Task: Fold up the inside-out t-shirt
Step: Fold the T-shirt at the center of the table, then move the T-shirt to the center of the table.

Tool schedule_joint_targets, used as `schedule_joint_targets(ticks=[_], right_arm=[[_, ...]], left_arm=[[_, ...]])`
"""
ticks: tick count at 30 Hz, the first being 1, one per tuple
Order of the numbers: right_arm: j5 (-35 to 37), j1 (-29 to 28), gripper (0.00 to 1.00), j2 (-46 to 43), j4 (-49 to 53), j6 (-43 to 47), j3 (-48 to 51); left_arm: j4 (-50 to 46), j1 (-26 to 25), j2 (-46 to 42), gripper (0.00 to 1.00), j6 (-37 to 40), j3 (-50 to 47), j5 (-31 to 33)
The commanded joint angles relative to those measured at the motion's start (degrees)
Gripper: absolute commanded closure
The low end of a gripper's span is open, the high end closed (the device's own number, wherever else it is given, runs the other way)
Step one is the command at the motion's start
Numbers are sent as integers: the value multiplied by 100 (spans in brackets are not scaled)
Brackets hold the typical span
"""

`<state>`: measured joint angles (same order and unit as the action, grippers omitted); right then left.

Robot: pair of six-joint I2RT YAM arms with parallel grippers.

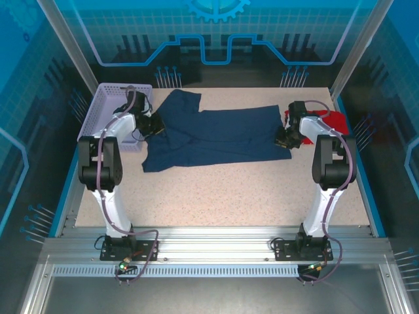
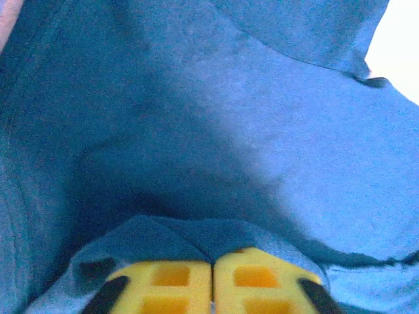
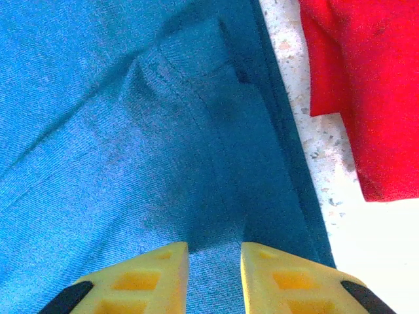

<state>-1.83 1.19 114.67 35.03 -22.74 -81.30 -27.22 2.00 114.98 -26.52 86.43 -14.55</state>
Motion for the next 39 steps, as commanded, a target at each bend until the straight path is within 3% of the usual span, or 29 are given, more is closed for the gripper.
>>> schedule_joint_targets(ticks=[1, 3, 6, 9, 12, 15, 21, 25, 33, 39], right_arm=[[76, 36, 72, -14, 80, 134, -53], [109, 33, 71, -204, 63, 184, -3], [0, 10, 68, -659, -145, 217, 269], [-200, -160, 64, -1003, -311, 203, 660], [-366, -268, 63, -1025, -354, 90, 999], [-262, -114, 64, -720, -251, 78, 988], [109, 208, 66, -372, 204, 156, 836], [427, 317, 69, -476, 446, 226, 1085], [712, 245, 71, -1257, 583, 124, 2052], [1112, -63, 67, -2467, 220, 266, 2374]], left_arm=[[-187, 53, 183, 76, 186, 470, 202], [-200, 49, 39, 60, 221, 463, 387], [57, 46, -488, 49, 142, 16, 507], [810, -46, -1385, 43, -209, -1154, 280], [1484, -208, -2151, 41, -455, -2441, 227], [1701, -235, -2284, 41, -472, -3032, 31], [1354, -226, -1693, 41, -213, -2979, 137], [1391, -226, -1753, 41, -232, -3395, 219], [1504, -268, -2544, 41, -320, -4721, 298], [1519, -754, -3722, 40, -436, -4996, 625]])
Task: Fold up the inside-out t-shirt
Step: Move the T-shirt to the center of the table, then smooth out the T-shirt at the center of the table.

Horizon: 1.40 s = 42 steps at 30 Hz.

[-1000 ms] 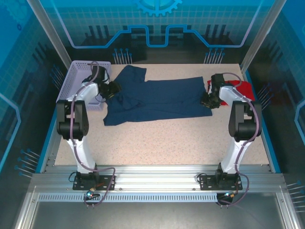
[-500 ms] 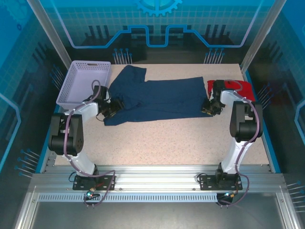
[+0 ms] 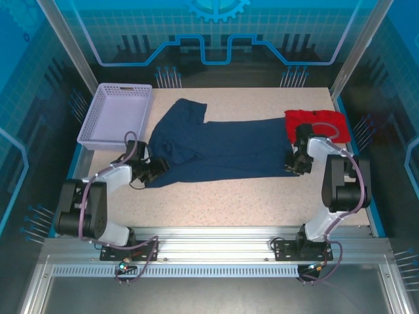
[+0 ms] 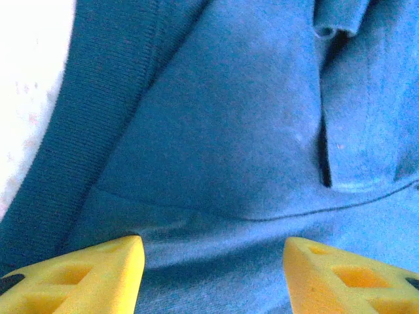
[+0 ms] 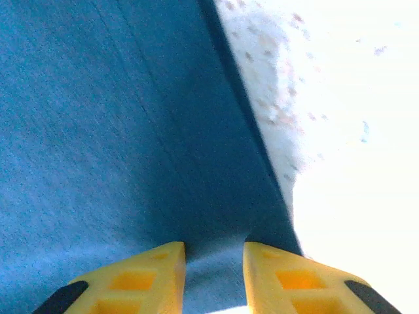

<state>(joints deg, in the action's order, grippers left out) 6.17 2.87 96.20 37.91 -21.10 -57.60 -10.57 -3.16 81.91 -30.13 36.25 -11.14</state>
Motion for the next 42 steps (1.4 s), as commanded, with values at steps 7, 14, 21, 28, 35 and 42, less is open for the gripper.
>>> schedule_joint_targets(ticks=[7, 14, 21, 28, 35, 42], right_arm=[[452, -1363, 62, -878, -651, 498, -290], [276, -1400, 62, -601, -761, 352, -145], [314, -1401, 62, -651, -776, 421, -128], [332, -1399, 62, -664, -776, 418, -102], [343, -1398, 62, -655, -772, 399, -94], [344, -1397, 62, -638, -741, 410, -138]], left_arm=[[32, -777, 158, 40, -58, 871, 261], [-33, -965, 1176, 40, 145, 1539, 209], [0, -1011, 1665, 43, 131, 1783, 225], [77, -1011, 1884, 64, 127, 1956, 176], [61, -1011, 2046, 87, 197, 2189, 148], [-91, -1011, 2276, 100, 346, 2689, 183]])
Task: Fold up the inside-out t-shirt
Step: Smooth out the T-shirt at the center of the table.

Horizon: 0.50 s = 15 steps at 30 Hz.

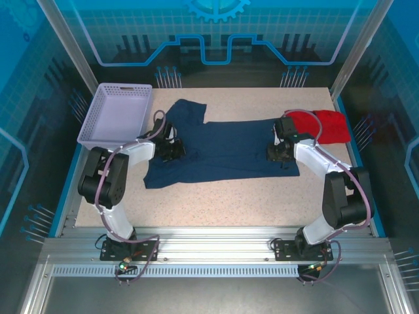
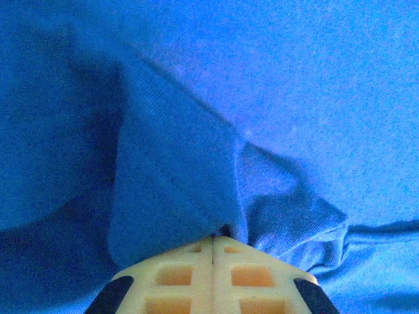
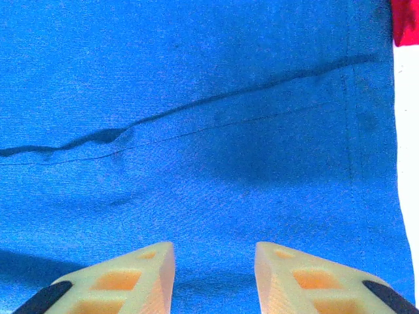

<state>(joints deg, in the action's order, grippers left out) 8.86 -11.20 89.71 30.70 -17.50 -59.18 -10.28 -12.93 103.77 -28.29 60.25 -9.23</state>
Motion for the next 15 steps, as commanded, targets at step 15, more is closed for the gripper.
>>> schedule_joint_targets(ticks=[15], right_arm=[[69, 11, 62, -37, 40, 37, -29]], left_arm=[[-701, -30, 1462, 79, 492, 2758, -68]])
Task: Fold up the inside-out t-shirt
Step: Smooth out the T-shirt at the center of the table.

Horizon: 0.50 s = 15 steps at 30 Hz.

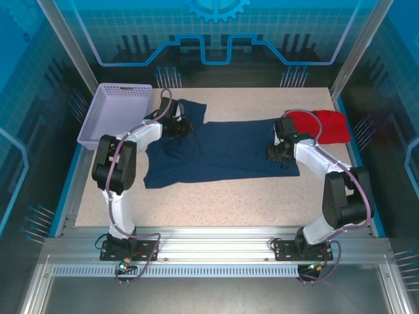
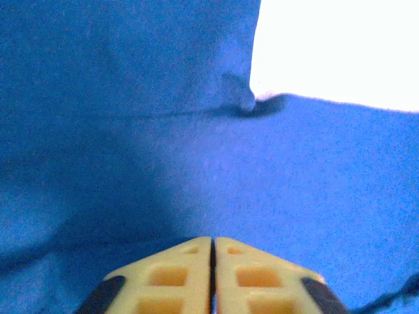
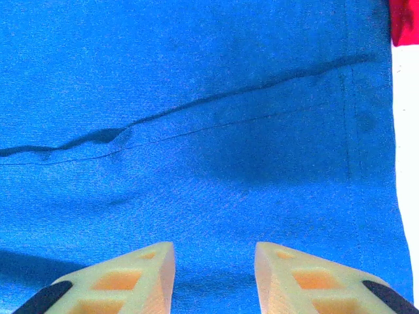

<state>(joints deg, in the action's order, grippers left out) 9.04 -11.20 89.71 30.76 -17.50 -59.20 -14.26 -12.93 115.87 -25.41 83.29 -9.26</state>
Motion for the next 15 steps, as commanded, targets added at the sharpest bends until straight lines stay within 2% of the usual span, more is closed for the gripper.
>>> schedule_joint_targets(ticks=[1, 3, 6, 11, 15], right_arm=[[47, 13, 62, -62, 54, 37, -22], [93, 6, 62, -131, 87, 53, -32], [140, 10, 62, -217, 105, 81, -24], [41, 4, 62, -136, 38, 45, -36], [-39, 12, 62, -3, -15, 31, -83]], left_arm=[[-377, -27, 293, 75, 255, 613, -40], [-422, -7, 193, 64, 339, 657, 97], [-281, 100, -324, 53, 277, 45, 183], [56, 267, -1243, 47, 40, -1550, 222], [19, 324, -1240, 47, 135, -1929, 156]])
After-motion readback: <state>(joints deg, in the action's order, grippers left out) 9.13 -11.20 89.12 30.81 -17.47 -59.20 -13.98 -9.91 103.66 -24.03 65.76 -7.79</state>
